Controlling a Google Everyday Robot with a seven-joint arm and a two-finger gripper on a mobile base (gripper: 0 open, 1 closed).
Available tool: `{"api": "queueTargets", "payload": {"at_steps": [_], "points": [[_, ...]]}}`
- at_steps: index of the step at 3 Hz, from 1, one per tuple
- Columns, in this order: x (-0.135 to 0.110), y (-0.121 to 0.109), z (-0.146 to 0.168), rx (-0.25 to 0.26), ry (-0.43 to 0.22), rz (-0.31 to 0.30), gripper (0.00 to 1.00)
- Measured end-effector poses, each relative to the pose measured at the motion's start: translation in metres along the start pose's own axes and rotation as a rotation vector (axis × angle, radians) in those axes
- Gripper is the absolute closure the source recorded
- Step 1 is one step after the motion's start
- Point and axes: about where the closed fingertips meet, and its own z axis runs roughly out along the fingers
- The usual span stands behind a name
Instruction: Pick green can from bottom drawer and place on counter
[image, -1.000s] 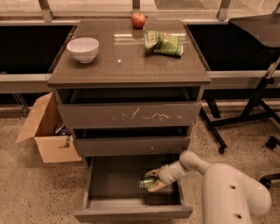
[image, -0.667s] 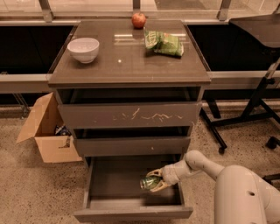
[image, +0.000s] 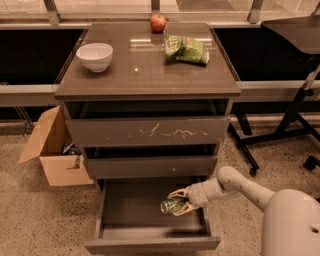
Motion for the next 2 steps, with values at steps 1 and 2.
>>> {"api": "queueTargets", "payload": {"at_steps": [1, 2], "points": [[-0.072, -0.016, -0.054, 0.018, -0.1, -0.119, 1.0], [-0.117, -0.023, -0.093, 0.027, -0.149, -0.2, 1.0]]}}
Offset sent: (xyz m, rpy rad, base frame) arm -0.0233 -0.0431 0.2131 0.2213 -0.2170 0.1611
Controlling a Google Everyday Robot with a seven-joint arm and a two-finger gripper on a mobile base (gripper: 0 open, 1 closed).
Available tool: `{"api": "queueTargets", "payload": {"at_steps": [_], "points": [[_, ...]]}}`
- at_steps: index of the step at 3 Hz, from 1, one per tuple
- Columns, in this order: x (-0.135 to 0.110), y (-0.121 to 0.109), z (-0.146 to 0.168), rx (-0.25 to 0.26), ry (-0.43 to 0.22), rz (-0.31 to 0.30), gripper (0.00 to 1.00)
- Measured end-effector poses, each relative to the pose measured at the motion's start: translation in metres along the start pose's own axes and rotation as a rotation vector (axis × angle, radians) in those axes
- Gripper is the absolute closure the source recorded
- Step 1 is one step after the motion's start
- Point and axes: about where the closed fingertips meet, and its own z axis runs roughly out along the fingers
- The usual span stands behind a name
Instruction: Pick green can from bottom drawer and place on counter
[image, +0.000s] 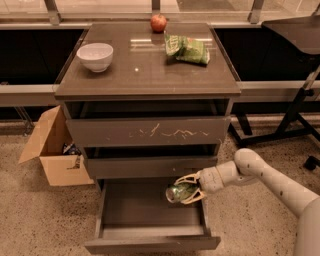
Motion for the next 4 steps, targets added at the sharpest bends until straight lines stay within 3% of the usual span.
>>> {"api": "queueTargets", "payload": {"at_steps": [1, 2, 3, 4], "points": [[0.0, 0.0, 0.0, 0.0, 0.0, 0.0, 1.0], [-0.02, -0.013, -0.013, 0.019, 0.019, -0.013, 1.0], [-0.067, -0.036, -0.043, 0.032, 0.085, -0.034, 1.0], [-0.111, -0.063, -0.075, 0.007, 0.172, -0.042, 1.0]]}}
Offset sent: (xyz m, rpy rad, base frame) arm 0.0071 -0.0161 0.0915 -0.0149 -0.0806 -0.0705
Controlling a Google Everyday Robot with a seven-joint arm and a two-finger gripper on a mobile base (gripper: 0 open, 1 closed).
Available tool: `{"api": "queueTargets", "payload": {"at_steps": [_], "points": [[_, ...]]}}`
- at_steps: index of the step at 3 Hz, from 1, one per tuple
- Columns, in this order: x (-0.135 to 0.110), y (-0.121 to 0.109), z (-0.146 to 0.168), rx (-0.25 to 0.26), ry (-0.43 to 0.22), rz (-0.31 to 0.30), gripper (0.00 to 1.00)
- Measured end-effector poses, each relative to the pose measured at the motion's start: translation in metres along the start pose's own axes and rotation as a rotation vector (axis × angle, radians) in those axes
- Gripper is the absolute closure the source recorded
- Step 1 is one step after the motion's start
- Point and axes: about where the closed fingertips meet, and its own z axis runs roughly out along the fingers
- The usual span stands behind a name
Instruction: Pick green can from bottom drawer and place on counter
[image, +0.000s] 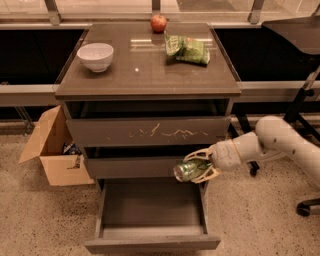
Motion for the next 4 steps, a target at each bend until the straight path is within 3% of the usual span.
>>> {"api": "queueTargets", "payload": {"at_steps": [1, 2, 3, 4], "points": [[-0.036, -0.034, -0.037, -0.048, 0.1, -0.006, 1.0], [-0.085, -0.069, -0.071, -0.095, 0.213, -0.053, 1.0], [-0.085, -0.069, -0.071, -0.095, 0.213, -0.053, 1.0], [-0.092, -0.091, -0.091, -0.045, 0.22, -0.073, 1.0]]}}
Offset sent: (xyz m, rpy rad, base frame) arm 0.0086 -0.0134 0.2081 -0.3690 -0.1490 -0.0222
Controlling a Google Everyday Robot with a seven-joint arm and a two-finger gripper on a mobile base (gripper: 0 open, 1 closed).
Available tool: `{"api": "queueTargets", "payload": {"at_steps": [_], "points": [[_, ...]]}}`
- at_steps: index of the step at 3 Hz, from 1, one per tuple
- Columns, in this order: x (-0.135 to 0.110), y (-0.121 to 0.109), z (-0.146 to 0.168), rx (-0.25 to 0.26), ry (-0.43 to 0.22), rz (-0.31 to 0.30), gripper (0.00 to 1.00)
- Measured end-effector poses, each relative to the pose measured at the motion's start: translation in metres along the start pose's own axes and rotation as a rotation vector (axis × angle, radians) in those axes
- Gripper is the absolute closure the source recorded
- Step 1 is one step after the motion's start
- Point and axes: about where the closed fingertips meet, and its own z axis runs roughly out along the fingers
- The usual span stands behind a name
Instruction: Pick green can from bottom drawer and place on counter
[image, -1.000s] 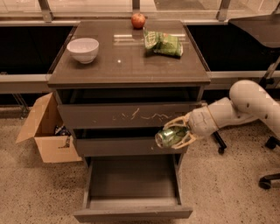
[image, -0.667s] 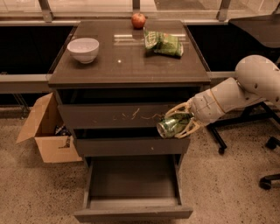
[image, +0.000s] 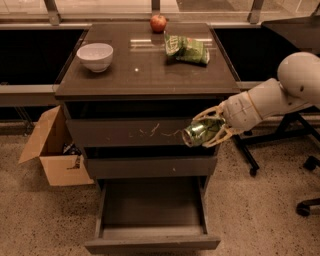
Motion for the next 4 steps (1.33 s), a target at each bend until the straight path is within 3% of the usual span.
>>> {"api": "queueTargets", "payload": {"at_steps": [1, 2, 3, 4], "points": [[0.004, -0.035, -0.052, 0.085, 0.044, 0.019, 1.0], [0.017, -0.07, -0.09, 0.143, 0.076, 0.081, 1.0], [0.016, -0.09, -0.118, 0.203, 0.111, 0.063, 1.0], [0.015, -0.094, -0.118, 0.209, 0.105, 0.063, 1.0]]}}
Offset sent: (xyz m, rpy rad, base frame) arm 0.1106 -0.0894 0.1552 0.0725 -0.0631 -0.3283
